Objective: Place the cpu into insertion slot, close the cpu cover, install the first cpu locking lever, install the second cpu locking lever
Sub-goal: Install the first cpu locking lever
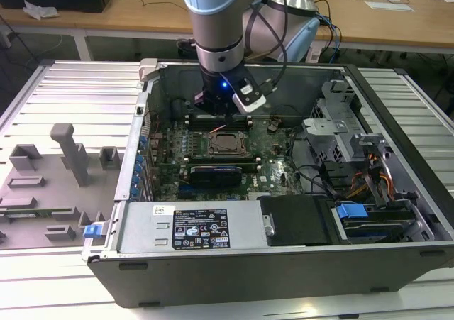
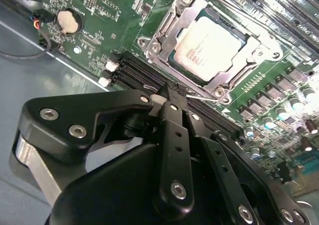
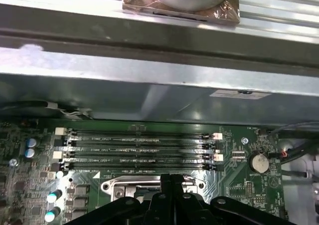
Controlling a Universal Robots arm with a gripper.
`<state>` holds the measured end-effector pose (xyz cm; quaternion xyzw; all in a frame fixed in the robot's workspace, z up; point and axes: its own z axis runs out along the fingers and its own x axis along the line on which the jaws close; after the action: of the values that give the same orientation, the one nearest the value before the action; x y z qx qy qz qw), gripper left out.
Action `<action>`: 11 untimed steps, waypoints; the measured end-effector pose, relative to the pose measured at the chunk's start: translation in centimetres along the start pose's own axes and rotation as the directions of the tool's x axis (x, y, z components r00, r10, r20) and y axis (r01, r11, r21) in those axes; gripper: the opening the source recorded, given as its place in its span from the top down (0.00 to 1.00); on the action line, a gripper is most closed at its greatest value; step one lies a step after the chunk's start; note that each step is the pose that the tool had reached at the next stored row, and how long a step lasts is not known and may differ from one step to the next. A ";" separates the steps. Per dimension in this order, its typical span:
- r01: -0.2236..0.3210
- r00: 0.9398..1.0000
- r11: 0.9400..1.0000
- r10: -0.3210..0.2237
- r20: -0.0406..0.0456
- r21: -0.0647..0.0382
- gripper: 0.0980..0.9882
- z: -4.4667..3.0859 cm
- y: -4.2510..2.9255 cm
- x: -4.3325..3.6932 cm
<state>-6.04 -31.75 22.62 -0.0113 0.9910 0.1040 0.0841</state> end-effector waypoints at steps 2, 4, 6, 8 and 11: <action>-0.004 1.000 1.000 0.004 0.001 0.002 0.99 0.19 0.17 0.03; -0.005 1.000 1.000 0.005 0.001 0.007 0.99 0.37 0.39 0.05; -0.005 1.000 1.000 0.005 0.001 0.024 0.99 0.68 0.72 0.09; -0.008 1.000 0.999 0.008 0.002 0.032 0.99 0.82 0.88 0.10; -0.015 1.000 0.999 0.015 0.003 0.037 0.99 0.93 0.96 0.12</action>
<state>-6.04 -30.62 21.89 -0.0022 0.9926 0.0865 0.0850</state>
